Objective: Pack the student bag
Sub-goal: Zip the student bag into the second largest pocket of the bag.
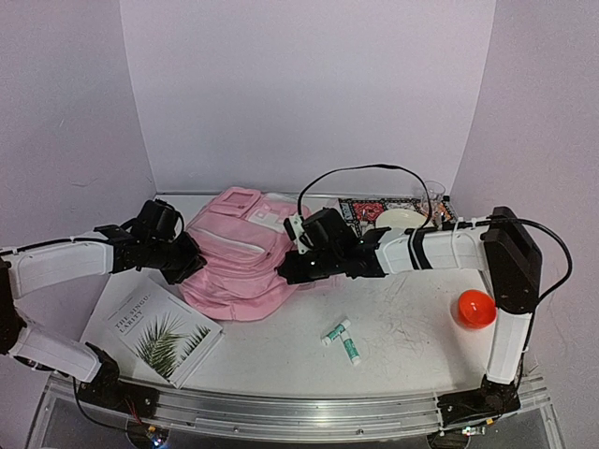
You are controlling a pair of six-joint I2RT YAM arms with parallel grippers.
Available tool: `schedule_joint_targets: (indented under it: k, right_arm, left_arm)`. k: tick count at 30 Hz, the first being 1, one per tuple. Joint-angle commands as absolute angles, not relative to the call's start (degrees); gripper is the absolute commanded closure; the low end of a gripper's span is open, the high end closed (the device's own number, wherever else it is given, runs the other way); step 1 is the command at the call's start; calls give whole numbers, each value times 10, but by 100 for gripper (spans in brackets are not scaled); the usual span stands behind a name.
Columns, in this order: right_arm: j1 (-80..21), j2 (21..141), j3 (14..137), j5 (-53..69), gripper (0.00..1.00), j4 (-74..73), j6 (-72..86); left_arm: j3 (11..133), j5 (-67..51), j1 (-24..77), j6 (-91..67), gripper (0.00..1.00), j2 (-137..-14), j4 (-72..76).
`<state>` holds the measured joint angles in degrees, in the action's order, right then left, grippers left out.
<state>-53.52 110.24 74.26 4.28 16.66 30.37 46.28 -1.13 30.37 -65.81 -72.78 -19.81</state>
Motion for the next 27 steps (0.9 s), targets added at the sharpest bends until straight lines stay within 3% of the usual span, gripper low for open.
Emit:
schedule_joint_targets:
  k: [1, 27]
  right_arm:
    - [-494, 1065, 758, 0, 100, 143, 268]
    - [-365, 1184, 887, 22, 100, 146, 165]
  left_arm:
    - [499, 69, 281, -617, 100, -683, -244]
    - [465, 42, 281, -627, 100, -629, -285]
